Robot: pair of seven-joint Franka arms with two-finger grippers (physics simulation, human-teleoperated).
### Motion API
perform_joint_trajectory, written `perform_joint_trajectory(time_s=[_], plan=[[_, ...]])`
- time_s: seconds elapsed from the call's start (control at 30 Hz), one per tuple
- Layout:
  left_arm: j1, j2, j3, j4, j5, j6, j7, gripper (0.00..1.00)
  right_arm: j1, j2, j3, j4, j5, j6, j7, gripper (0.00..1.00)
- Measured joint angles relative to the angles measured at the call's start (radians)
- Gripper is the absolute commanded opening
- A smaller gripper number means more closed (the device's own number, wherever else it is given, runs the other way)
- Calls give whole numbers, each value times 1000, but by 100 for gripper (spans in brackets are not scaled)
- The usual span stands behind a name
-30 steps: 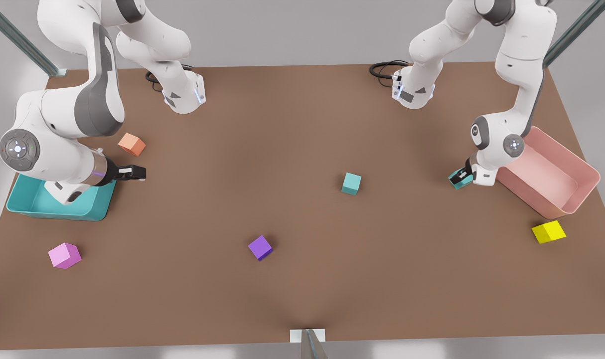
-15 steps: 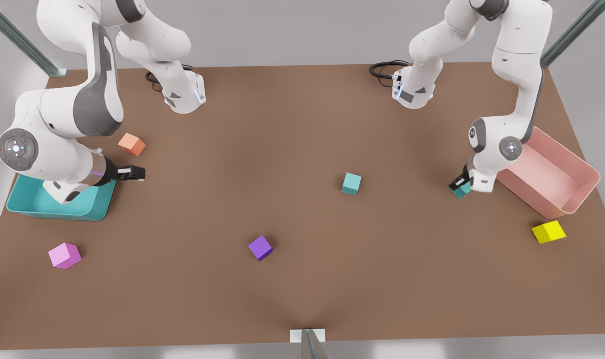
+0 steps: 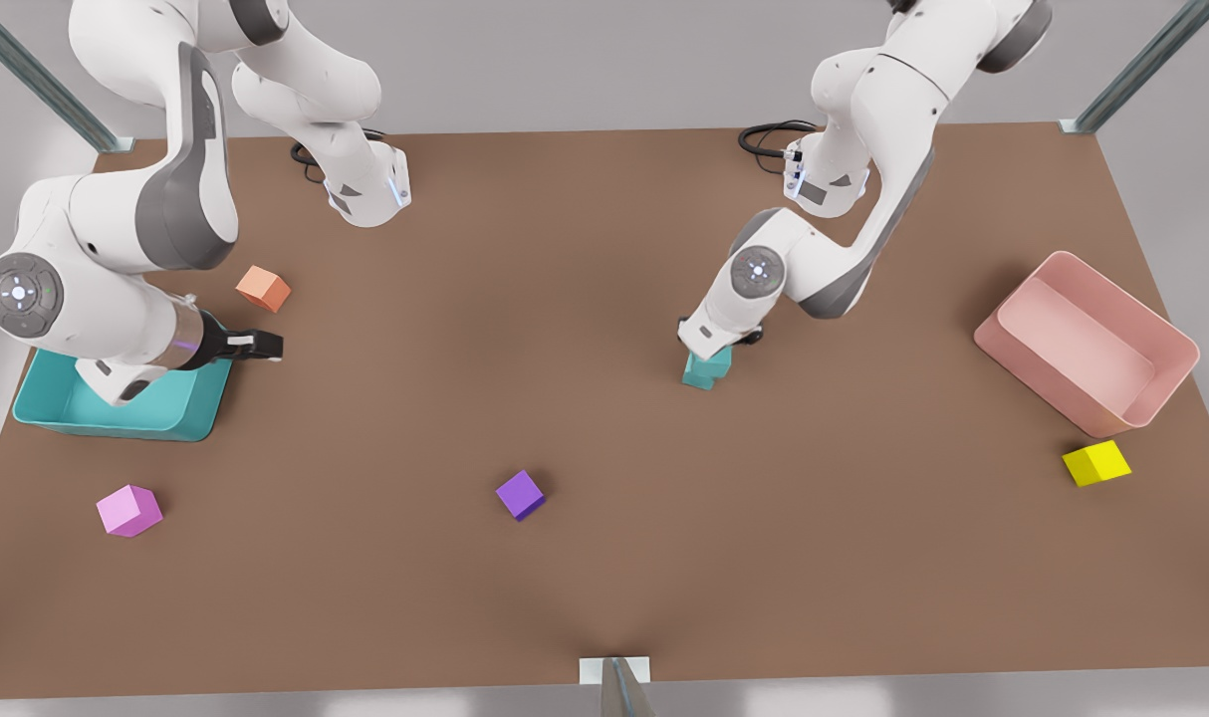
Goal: Stack the two blue cubes on top of each other
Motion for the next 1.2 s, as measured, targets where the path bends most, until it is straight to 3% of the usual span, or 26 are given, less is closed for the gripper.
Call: perform_joint_trajectory(time_s=[0.57, 0.6, 0.63, 0.8, 0.87, 0.93, 1.0, 1.03, 1.07, 1.1, 1.13, 1.2], plan=[[-16, 159, 15, -10, 88, -5, -116, 63, -1, -1, 0, 0, -1, -6, 2, 100], [-15, 159, 15, -10, 90, -3, -120, 95, -1, -1, 0, 0, -1, -6, 2, 100], [-11, 158, 15, -10, 95, -2, -124, 100, -1, -1, 0, 0, -1, -6, 2, 100], [-8, 138, 13, -6, 112, -11, -139, 100, -1, -1, 0, 0, -1, -7, 2, 100], [-12, 15, -4, 131, 116, -104, -144, 100, -1, -1, 0, 0, -1, -6, 3, 100], [-14, 45, -5, 541, 126, -308, -136, 100, -1, -1, 0, 0, -1, -6, 3, 100], [-5, 70, 95, 741, 141, -467, -103, 100, -1, -1, 0, 0, -1, -6, 3, 100], [-55, 81, 228, 801, 136, -525, -75, 100, -1, -1, 0, 0, -1, -6, 3, 100], [-152, 57, 494, 828, 46, -572, -38, 100, -1, -1, 0, 0, -1, -6, 3, 100], [-162, -46, 621, 705, -26, -568, -3, 100, 0, -1, 0, 0, -1, -6, 3, 100], [-155, -125, 660, 603, -72, -554, 32, 100, -1, -1, 0, 0, -1, -6, 3, 100], [-159, -145, 686, 588, -132, -541, 95, 100, 0, -1, 0, 0, -1, -6, 3, 100]])
